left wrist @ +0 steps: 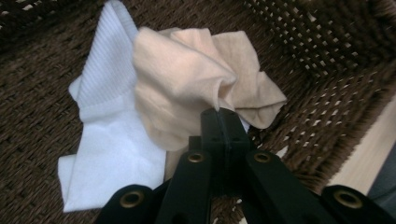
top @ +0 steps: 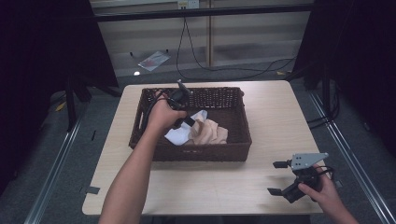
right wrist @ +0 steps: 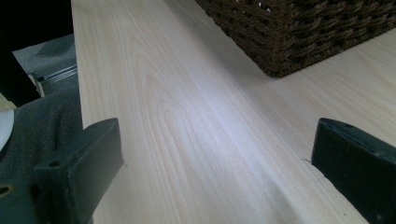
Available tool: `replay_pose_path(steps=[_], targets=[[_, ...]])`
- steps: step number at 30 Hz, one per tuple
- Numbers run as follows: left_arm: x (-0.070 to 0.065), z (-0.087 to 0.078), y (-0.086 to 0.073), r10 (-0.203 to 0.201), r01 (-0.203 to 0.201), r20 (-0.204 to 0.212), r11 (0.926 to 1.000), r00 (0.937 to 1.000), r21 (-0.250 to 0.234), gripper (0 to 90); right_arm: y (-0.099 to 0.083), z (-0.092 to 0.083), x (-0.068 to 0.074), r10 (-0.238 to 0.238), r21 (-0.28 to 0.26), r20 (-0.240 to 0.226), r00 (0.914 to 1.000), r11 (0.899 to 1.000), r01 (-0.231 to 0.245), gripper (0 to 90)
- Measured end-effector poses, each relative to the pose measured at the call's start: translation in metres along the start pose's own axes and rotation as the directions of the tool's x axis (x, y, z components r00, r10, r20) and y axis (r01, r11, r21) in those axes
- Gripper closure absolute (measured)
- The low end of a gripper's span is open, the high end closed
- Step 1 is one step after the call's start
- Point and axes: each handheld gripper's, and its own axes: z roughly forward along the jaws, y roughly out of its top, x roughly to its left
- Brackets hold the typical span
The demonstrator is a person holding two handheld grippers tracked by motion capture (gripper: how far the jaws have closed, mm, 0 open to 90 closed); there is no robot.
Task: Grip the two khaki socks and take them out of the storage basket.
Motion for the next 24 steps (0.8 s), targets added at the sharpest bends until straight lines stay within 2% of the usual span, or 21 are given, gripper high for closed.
replay_pose_path(steps=[1,4,5,7,13,16,20,22,24], targets=[[0.000,-0.004,0.000,-0.002,0.002,0.012,1.0000,0.9999,0.000,90.0,0.000,0.000,0.000,-0.001,0.000,0.000,1.0000,1.000,0.001,1.3],[-0.001,-0.011,0.001,-0.004,0.004,0.007,1.0000,1.0000,0.001,90.0,0.000,0.000,0.000,-0.003,-0.001,0.000,1.0000,1.000,0.003,1.3],[-0.002,-0.016,0.001,-0.012,0.012,0.022,0.9999,0.9997,0.000,90.0,0.000,0.000,0.000,-0.002,-0.003,-0.001,1.0000,1.000,0.002,1.3],[-0.002,-0.021,0.002,-0.014,0.014,0.027,0.9999,0.9995,0.002,90.0,0.000,0.000,0.000,-0.002,-0.004,-0.003,1.0000,1.000,0.002,1.3],[-0.004,-0.035,0.004,-0.009,0.009,0.041,1.0000,0.9991,-0.004,90.0,0.000,0.001,0.000,-0.004,-0.004,-0.001,1.0000,1.000,0.004,1.3],[-0.008,-0.048,0.007,0.003,-0.003,0.046,1.0000,0.9989,-0.001,90.0,0.000,0.000,0.000,-0.004,-0.006,0.001,1.0000,1.000,0.004,1.3],[-0.013,-0.059,0.010,-0.004,0.004,0.064,1.0000,0.9979,-0.007,90.0,0.000,0.001,0.000,0.000,-0.006,-0.003,1.0000,1.000,0.000,1.3],[-0.016,-0.065,0.011,0.004,-0.004,0.060,1.0000,0.9982,0.000,90.0,0.000,0.001,0.000,-0.001,-0.004,-0.003,1.0000,1.000,0.001,1.3],[-0.020,-0.071,0.013,0.013,-0.013,0.074,0.9999,0.9972,0.003,90.0,0.000,0.000,0.000,-0.001,-0.006,-0.001,1.0000,1.000,0.001,1.3]])
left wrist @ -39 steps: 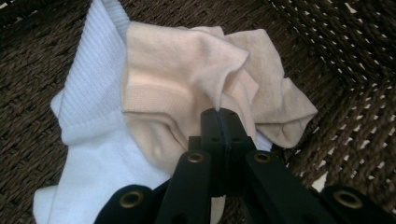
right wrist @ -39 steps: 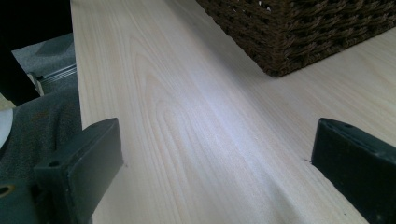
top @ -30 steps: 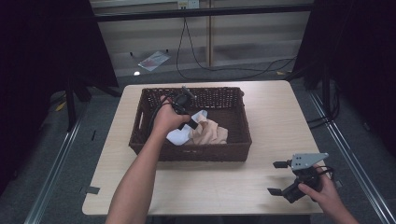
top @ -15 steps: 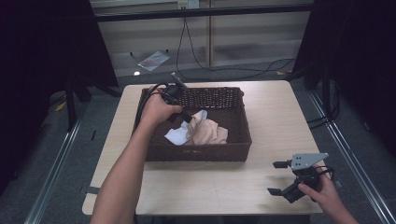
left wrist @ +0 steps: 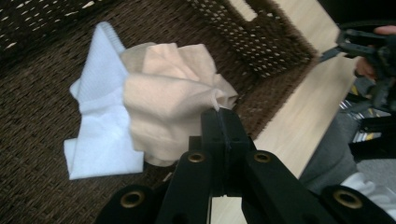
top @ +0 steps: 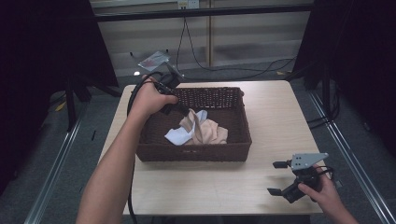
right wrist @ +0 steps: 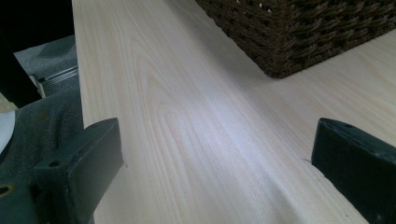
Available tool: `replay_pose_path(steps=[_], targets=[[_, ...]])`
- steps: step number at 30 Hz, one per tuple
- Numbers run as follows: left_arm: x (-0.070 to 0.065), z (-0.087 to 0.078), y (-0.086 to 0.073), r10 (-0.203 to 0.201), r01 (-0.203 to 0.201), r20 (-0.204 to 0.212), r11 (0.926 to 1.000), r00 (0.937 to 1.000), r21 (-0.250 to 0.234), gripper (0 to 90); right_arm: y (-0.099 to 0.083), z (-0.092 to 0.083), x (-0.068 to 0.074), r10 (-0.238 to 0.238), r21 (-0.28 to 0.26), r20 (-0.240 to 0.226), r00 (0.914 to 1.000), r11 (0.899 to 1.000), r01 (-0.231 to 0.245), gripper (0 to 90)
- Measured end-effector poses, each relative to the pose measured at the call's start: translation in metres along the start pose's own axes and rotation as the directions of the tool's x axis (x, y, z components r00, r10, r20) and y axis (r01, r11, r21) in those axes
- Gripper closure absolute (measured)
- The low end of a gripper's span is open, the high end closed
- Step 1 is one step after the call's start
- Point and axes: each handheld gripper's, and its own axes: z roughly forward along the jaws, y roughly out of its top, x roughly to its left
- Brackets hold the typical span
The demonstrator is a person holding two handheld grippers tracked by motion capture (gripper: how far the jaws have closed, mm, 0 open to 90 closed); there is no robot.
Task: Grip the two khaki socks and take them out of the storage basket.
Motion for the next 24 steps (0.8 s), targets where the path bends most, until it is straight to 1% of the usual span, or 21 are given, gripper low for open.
replay_pose_path(steps=[2,3,4,5,6,7,8,9,10,11,12,16,17,18,20,21,22,24], targets=[[-0.004,-0.005,0.001,0.008,-0.008,0.004,1.0000,1.0000,0.005,90.0,0.000,0.000,0.000,-0.002,-0.001,0.000,1.0000,1.000,0.002,1.3],[-0.004,-0.005,0.001,0.008,-0.008,0.004,1.0000,1.0000,0.005,90.0,0.000,0.000,0.000,-0.002,0.000,0.002,1.0000,1.000,0.002,1.3],[-0.008,-0.010,0.002,0.013,-0.013,0.006,0.9999,0.9999,-0.008,90.0,0.000,0.000,0.000,-0.002,0.000,0.001,1.0000,1.000,0.002,1.3],[-0.008,-0.010,0.002,0.013,-0.013,0.006,0.9999,0.9999,-0.008,90.0,0.000,0.000,0.000,-0.001,0.000,-0.001,1.0000,1.000,0.001,1.3],[-0.010,-0.013,0.003,0.019,-0.019,0.014,0.9998,0.9997,-0.007,90.0,0.000,0.000,0.000,-0.001,0.000,-0.001,1.0000,1.000,0.001,1.3],[-0.014,-0.018,0.004,0.023,-0.023,0.008,0.9997,0.9997,-0.006,90.0,0.000,0.000,0.000,-0.002,-0.001,-0.001,1.0000,1.000,0.002,1.3],[-0.016,-0.020,0.005,0.029,-0.029,0.018,0.9996,0.9994,-0.004,90.0,0.000,0.000,0.000,-0.002,-0.001,0.000,1.0000,1.000,0.002,1.3],[-0.018,-0.022,0.005,0.037,-0.036,0.015,0.9993,0.9992,-0.010,90.0,0.000,0.000,0.000,-0.002,-0.002,-0.001,1.0000,1.000,0.002,1.3],[-0.020,-0.024,0.006,0.035,-0.035,0.026,0.9993,0.9990,-0.008,90.0,0.000,0.000,0.000,-0.002,0.002,0.004,1.0000,1.000,0.002,1.3],[-0.022,-0.026,0.007,0.042,-0.042,0.020,0.9991,0.9989,-0.001,90.0,0.000,-0.001,0.000,-0.003,0.001,0.005,1.0000,1.000,0.003,1.3],[-0.024,-0.028,0.007,0.044,-0.044,0.021,0.9990,0.9988,-0.004,90.0,0.000,-0.001,0.000,-0.002,0.001,0.004,1.0000,1.000,0.002,1.3],[-0.032,-0.035,0.010,0.062,-0.062,0.041,0.9979,0.9973,0.017,90.0,0.000,-0.001,0.000,-0.002,0.003,0.005,1.0000,1.000,0.002,1.3],[-0.034,-0.037,0.010,0.062,-0.063,0.038,0.9977,0.9973,0.024,90.0,0.000,-0.001,0.000,-0.002,0.002,0.004,1.0000,1.000,0.002,1.3],[-0.036,-0.039,0.010,0.075,-0.077,0.044,0.9964,0.9962,0.036,90.0,0.000,-0.001,0.001,-0.003,-0.001,0.001,1.0000,1.000,0.003,1.3],[-0.038,-0.041,0.011,0.076,-0.077,0.047,0.9965,0.9960,0.033,90.0,0.000,-0.001,0.001,-0.004,0.000,0.005,1.0000,1.000,0.004,1.3],[-0.041,-0.046,0.012,0.085,-0.087,0.062,0.9958,0.9944,0.029,90.0,0.000,-0.001,0.001,-0.005,0.000,0.005,1.0000,1.000,0.005,1.3],[-0.041,-0.046,0.012,0.085,-0.087,0.062,0.9958,0.9944,0.029,90.0,0.000,-0.001,0.001,-0.005,0.000,0.005,1.0000,1.000,0.005,1.3],[-0.046,-0.051,0.012,0.090,-0.092,0.066,0.9954,0.9938,0.028,90.0,0.000,0.000,0.000,-0.002,0.002,-0.003,1.0000,1.000,0.002,1.3]])
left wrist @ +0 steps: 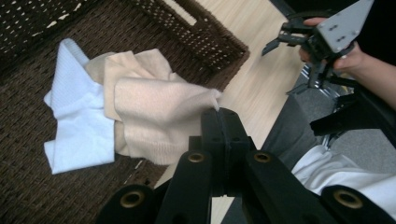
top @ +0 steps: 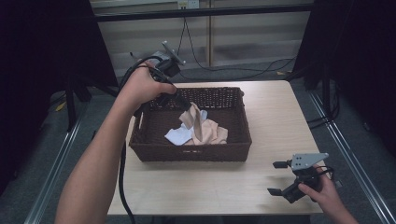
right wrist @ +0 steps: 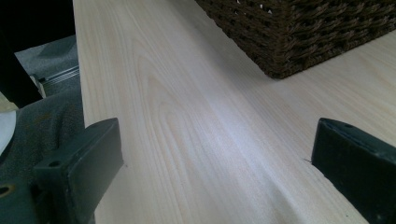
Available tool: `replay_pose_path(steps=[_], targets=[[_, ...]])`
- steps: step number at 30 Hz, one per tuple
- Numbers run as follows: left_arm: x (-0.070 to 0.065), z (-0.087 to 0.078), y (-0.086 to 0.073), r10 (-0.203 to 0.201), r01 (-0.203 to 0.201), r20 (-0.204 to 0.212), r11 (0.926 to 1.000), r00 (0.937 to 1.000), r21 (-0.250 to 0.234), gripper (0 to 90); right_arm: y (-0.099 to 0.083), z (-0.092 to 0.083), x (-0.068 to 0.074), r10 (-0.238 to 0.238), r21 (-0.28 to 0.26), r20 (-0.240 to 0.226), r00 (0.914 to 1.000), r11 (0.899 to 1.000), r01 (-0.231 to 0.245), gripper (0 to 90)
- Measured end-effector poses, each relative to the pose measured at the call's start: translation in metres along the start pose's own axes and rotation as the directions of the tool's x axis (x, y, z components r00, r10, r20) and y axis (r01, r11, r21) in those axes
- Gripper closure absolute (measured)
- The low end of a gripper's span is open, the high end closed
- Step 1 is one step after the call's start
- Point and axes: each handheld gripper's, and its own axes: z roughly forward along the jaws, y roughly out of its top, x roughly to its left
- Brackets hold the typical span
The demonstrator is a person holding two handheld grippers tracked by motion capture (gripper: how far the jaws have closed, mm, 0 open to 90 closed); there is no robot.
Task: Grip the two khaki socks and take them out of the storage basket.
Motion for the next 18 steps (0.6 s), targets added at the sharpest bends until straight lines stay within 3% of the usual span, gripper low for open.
replay_pose_path(steps=[8,9,18], targets=[[-0.014,-0.010,0.003,0.036,-0.037,0.021,0.9993,0.9991,0.006,90.0,0.000,0.000,0.000,-0.001,0.001,-0.001,1.0000,1.000,0.001,1.3],[-0.015,-0.011,0.003,0.038,-0.039,0.030,0.9990,0.9988,0.024,90.0,0.000,0.000,0.000,0.001,0.003,0.005,1.0000,1.000,-0.001,1.3],[-0.029,-0.015,0.005,0.078,-0.079,0.034,0.9967,0.9963,0.021,90.0,0.000,0.001,0.000,-0.001,0.001,0.001,1.0000,1.000,0.001,1.3]])
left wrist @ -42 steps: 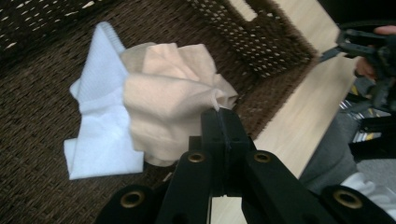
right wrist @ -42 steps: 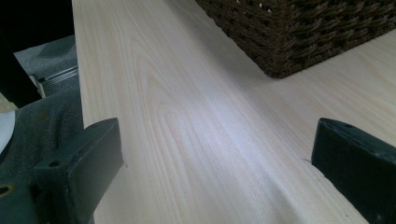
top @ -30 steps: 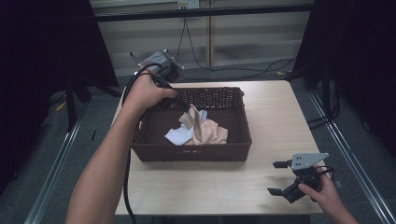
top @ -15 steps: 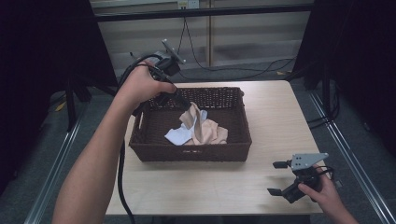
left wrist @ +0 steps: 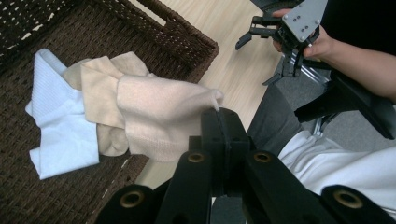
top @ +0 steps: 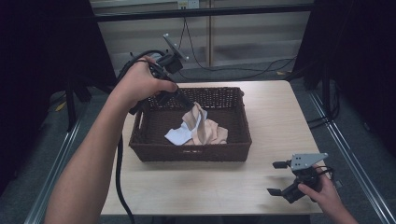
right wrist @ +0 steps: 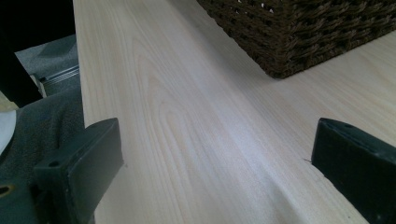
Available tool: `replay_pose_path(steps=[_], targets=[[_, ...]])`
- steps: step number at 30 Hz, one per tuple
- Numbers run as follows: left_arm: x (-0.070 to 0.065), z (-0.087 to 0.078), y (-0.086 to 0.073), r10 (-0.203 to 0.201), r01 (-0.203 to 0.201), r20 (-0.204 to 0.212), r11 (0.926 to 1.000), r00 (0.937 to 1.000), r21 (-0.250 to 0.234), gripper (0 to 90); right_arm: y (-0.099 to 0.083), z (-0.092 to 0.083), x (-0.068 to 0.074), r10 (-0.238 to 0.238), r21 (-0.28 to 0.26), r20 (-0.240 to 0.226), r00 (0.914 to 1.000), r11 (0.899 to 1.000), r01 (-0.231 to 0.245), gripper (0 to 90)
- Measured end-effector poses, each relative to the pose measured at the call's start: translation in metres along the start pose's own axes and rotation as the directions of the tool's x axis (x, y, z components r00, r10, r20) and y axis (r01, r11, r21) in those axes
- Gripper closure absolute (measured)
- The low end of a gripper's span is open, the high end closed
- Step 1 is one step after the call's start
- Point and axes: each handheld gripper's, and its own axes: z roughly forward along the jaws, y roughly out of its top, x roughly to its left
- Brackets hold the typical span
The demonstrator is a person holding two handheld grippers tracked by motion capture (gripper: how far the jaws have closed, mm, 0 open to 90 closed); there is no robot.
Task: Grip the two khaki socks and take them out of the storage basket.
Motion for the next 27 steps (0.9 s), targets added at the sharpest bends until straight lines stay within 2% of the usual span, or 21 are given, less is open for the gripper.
replay_pose_path(steps=[1,4,5,9,18,19,27], targets=[[-0.002,0.000,0.000,0.010,-0.010,0.010,0.9999,0.9999,0.004,90.0,0.000,0.000,0.000,0.000,-0.001,-0.001,1.0000,1.000,0.000,1.3],[-0.005,0.001,0.000,0.023,-0.023,0.006,0.9997,0.9997,0.006,90.0,0.000,0.000,0.000,-0.001,-0.003,-0.001,1.0000,1.000,0.001,1.3],[-0.008,0.001,0.000,0.036,-0.036,0.021,0.9993,0.9991,0.009,90.0,0.000,0.000,0.000,0.000,0.002,0.001,1.0000,1.000,0.000,1.3],[-0.012,0.004,-0.001,0.043,-0.044,0.020,0.9988,0.9989,0.020,90.0,0.000,0.000,0.000,0.000,-0.004,-0.004,1.0000,1.000,0.000,1.3],[-0.021,0.022,-0.004,0.086,-0.087,0.037,0.9959,0.9956,0.023,90.0,0.000,-0.001,0.000,-0.003,-0.005,0.005,1.0000,1.000,0.003,1.3],[-0.021,0.024,-0.004,0.098,-0.099,0.040,0.9944,0.9944,0.037,90.0,0.000,-0.001,0.000,-0.002,-0.006,0.005,1.0000,1.000,0.002,1.3],[-0.024,0.046,-0.008,0.109,-0.112,0.059,0.9928,0.9923,0.043,90.0,0.001,-0.002,0.001,-0.003,-0.006,0.005,1.0000,1.000,0.003,1.3]])
